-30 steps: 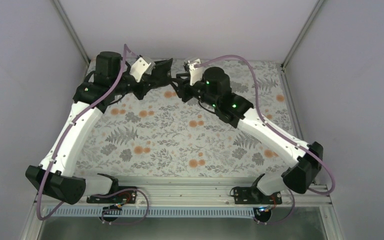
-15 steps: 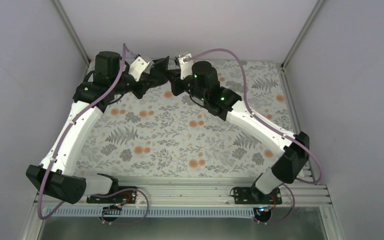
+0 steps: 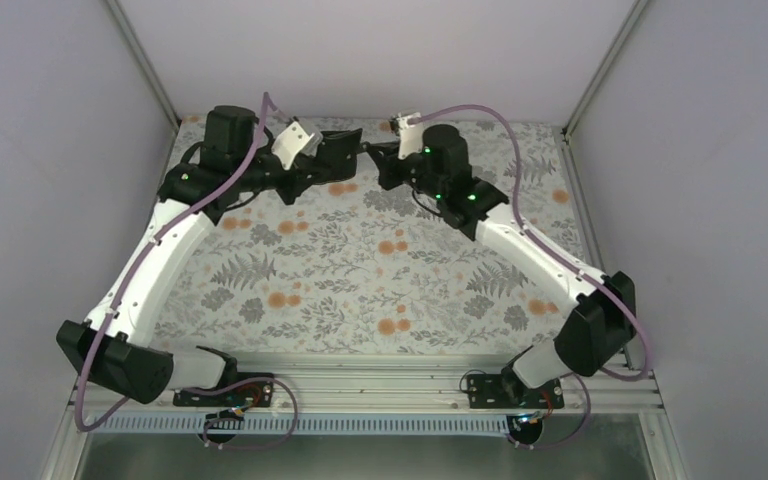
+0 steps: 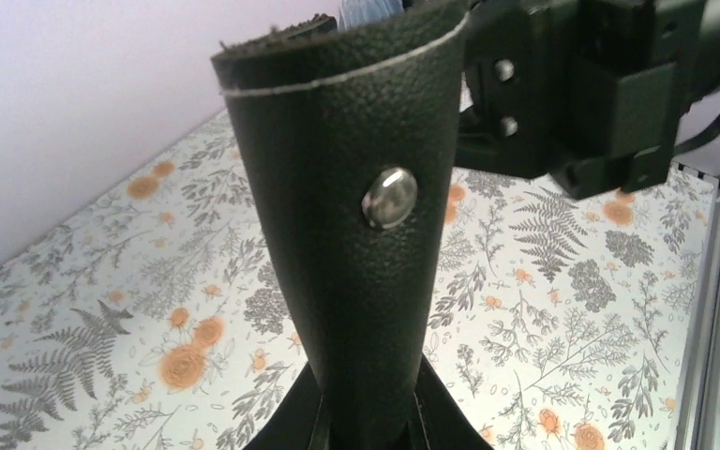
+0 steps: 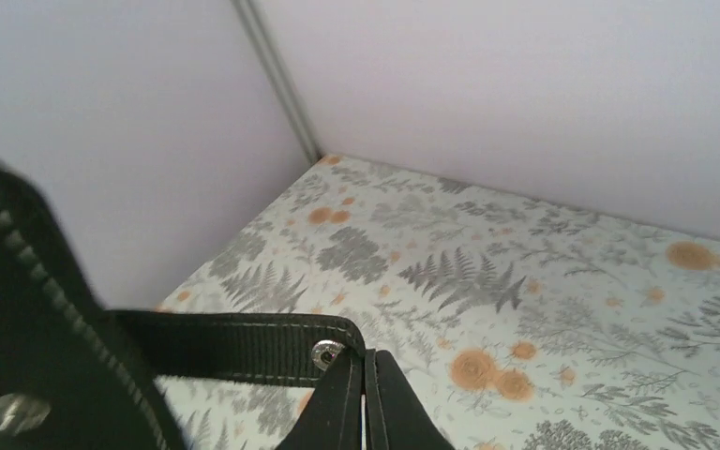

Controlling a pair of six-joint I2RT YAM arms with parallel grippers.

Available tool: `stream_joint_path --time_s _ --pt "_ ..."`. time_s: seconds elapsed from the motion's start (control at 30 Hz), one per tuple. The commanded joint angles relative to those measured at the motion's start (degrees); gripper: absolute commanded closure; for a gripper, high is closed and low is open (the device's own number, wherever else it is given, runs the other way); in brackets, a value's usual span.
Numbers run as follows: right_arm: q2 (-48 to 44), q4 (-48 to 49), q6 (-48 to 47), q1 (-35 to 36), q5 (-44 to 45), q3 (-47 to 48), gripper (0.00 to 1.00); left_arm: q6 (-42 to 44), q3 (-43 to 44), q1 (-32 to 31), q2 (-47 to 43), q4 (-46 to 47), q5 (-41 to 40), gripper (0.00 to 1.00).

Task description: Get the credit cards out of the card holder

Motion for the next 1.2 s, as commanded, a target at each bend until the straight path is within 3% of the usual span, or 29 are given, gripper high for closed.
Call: stream_joint_path --time_s 0.0,0.07,0.13,0.27,0.4,0.53,0.7,0.93,1.17 --pt "-2.8 -4.4 -3.4 -11.5 1.3 -4.6 0.96 1.9 0.9 1.5 -3.1 -2.3 3.4 0.98" --pt "-3.3 -6.2 -7.2 -11.8 -1.7 -4.5 0.94 2.4 1.0 1.5 -2.8 -2.7 3.7 0.98" --pt "-4.2 -6.8 -10.8 -11.9 -6.6 -5.0 0.78 3.6 1.4 1.6 -2.8 -3.4 4.9 0.98" --pt "-7.2 -5.8 -18.2 -11.9 -24.6 -7.1 0.44 8.3 2.1 1.5 -2.9 -6.5 11.3 0.98" --pt "-10.6 -3.2 -22.7 -11.9 -42.8 -9.0 0.23 12.2 2.7 1.5 -3.3 -9.4 13.7 0.98" --pt "-11.2 -2.0 -23.1 -11.9 -49.9 -6.9 0.22 16.8 3.7 1.4 -2.7 -13.0 16.8 0.98" --pt "-10.0 -2.3 -22.3 -12.0 -52.4 -3.4 0.25 29.1 4.5 1.4 -3.5 -21.0 27.2 0.98" --pt "-9.2 -1.5 -23.2 -6.9 -55.2 -2.5 0.25 25.5 4.3 1.3 -2.4 -18.8 27.1 0.98" --pt "-8.4 -2.3 -24.9 -4.7 -54.7 -1.2 0.32 25.7 3.2 1.2 -2.4 -18.4 27.6 0.98"
